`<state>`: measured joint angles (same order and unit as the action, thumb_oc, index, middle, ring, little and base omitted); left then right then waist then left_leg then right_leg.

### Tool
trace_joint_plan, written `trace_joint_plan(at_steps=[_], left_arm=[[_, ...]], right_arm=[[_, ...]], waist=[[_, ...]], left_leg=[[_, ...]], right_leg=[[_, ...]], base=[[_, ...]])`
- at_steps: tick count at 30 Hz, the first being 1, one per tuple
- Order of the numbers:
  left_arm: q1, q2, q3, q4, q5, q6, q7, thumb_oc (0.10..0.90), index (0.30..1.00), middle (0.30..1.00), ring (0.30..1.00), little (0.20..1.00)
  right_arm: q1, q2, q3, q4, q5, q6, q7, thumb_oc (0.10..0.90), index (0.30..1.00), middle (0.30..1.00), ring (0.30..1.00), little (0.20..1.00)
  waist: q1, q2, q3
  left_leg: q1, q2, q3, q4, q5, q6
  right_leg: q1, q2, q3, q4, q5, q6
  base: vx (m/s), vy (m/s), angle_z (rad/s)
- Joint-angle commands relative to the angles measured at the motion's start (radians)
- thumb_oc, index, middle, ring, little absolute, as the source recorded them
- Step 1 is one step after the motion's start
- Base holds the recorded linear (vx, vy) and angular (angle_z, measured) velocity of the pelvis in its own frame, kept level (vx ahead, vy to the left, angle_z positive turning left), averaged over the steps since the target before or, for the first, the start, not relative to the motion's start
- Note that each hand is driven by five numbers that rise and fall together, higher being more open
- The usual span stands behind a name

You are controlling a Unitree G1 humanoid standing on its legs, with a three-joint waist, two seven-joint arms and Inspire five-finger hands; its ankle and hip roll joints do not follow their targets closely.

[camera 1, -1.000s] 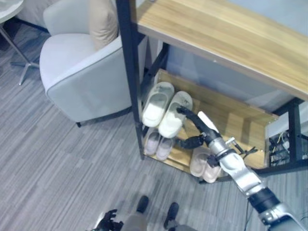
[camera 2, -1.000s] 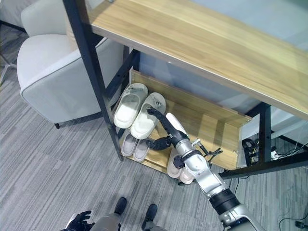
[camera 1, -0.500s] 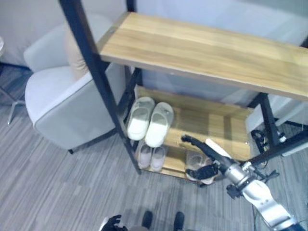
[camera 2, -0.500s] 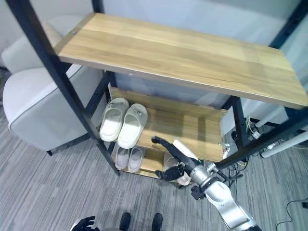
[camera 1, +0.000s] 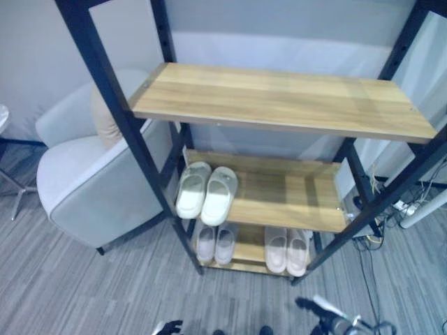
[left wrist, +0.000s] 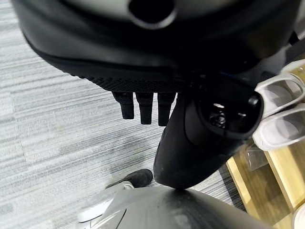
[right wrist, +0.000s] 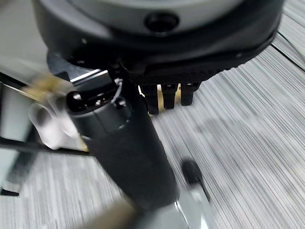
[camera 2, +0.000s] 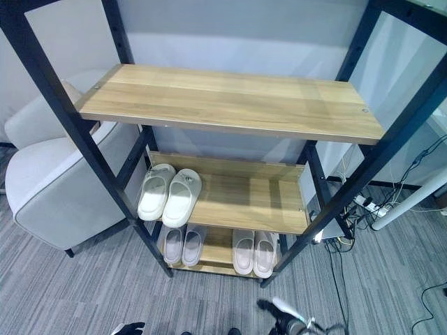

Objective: Arrange the slippers neatly on the shoe rack.

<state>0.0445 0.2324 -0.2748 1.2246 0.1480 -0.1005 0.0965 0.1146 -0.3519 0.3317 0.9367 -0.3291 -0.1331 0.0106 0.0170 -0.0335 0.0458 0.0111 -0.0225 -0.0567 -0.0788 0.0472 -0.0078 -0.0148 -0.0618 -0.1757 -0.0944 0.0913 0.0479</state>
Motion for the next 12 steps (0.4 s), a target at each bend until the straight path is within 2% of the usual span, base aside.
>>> trace_joint_plan(at_steps=[1,2,4,12], left_arm=[[-0.061,-0.08,-0.036,0.051,0.006,-0.021,-0.012,0.8,0.9,0.9,0.9,0.9],[-0.063,-0.078,-0.04,0.054,-0.004,-0.018,-0.008,0.8,0.9,0.9,0.9,0.9],[-0.062,-0.077,-0.044,0.055,-0.007,-0.018,-0.005,0.8,0.9,0.9,0.9,0.9],[-0.063,-0.067,-0.059,0.063,0.013,-0.018,-0.004,0.8,0.9,0.9,0.9,0.9]], right_arm=[[-0.049,0.021,0.0,0.054,0.155,-0.013,-0.047,0.8,0.9,0.9,0.9,0.9],[-0.058,0.052,-0.032,0.152,0.214,0.002,-0.061,0.8,0.9,0.9,0.9,0.9],[-0.061,0.066,-0.046,0.2,0.24,0.008,-0.069,0.8,0.9,0.9,0.9,0.9],[-0.072,0.063,-0.071,0.268,0.262,0.016,-0.09,0.8,0.9,0.9,0.9,0.9]], waist=[[0.004,0.01,-0.018],[0.004,0.015,-0.021],[0.002,0.017,-0.021],[0.001,0.014,-0.021]], left_leg=[[-0.009,0.051,0.032,-0.008,-0.016,-0.072],[-0.003,0.051,0.03,-0.008,-0.018,-0.072],[0.003,0.051,0.029,-0.008,-0.02,-0.072],[0.017,0.053,0.027,-0.008,-0.028,-0.069]], right_leg=[[0.05,-0.033,-0.036,0.016,-0.075,0.073],[0.057,-0.032,-0.037,0.015,-0.077,0.072],[0.063,-0.031,-0.037,0.014,-0.079,0.071],[0.076,-0.028,-0.035,0.014,-0.082,0.069]], base=[[0.0,0.0,0.0],[0.0,0.0,0.0],[0.0,0.0,0.0],[0.0,-0.011,0.0]])
